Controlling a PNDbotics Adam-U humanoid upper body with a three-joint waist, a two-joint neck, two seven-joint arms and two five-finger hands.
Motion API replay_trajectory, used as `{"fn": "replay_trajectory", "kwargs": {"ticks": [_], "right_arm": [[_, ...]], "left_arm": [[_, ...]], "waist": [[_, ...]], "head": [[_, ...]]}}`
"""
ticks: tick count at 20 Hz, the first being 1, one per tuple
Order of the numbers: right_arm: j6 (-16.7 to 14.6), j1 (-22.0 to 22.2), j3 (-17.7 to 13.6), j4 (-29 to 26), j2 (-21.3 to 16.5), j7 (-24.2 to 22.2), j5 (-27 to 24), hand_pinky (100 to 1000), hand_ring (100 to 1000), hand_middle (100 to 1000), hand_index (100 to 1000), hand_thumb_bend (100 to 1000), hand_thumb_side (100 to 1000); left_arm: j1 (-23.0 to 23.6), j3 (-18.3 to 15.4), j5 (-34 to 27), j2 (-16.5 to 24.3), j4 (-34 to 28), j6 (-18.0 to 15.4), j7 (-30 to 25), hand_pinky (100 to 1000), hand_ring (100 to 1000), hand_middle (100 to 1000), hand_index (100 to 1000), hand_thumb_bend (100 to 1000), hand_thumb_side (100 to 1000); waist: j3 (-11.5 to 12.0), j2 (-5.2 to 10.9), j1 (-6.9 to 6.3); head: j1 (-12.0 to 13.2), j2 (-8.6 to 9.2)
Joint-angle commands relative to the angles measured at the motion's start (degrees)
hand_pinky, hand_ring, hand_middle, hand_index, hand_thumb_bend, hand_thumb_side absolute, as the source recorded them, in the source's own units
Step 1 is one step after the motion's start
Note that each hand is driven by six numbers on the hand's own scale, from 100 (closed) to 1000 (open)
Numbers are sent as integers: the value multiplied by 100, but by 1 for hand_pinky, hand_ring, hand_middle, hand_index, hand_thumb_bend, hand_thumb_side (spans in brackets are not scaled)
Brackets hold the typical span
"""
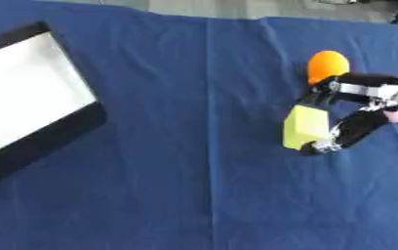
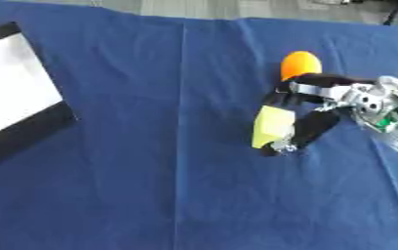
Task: Pick up the objects with one hand, pass them to the other hand, and then place them into the box on the other side of the table.
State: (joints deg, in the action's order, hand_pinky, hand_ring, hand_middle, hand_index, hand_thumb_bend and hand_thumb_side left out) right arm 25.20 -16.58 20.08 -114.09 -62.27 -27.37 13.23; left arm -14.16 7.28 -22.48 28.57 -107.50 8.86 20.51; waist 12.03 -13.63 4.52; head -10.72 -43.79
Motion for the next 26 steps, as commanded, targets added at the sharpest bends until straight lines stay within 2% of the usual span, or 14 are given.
{"fn": "replay_trajectory", "kwargs": {"ticks": [1, 13, 22, 26], "right_arm": [[36, -14, -71, -51, -105, -1, 106, 837, 839, 807, 865, 668, 418], [217, 54, -159, -51, -94, 209, 135, 832, 835, 802, 864, 665, 408], [87, -60, -414, -51, -269, 528, -193, 824, 824, 791, 859, 666, 402], [150, -1, -404, -51, -264, 494, -116, 828, 826, 795, 860, 671, 401]], "left_arm": [[-48, -22, 26, 49, -107, 15, -4, 1000, 780, 750, 819, 186, 975], [-60, 4, 50, 34, -128, 41, -40, 1000, 781, 751, 819, 183, 984], [-53, 10, 71, 44, -138, 63, -65, 1000, 781, 752, 819, 181, 989], [-75, 20, 73, 24, -142, 66, -79, 1000, 782, 752, 818, 183, 994]], "waist": [[-7, -47, -36], [0, -136, -77], [-48, -191, -95], [-24, -237, -89]], "head": [[-23, -33], [-67, -33], [-43, -33], [-72, -33]]}}
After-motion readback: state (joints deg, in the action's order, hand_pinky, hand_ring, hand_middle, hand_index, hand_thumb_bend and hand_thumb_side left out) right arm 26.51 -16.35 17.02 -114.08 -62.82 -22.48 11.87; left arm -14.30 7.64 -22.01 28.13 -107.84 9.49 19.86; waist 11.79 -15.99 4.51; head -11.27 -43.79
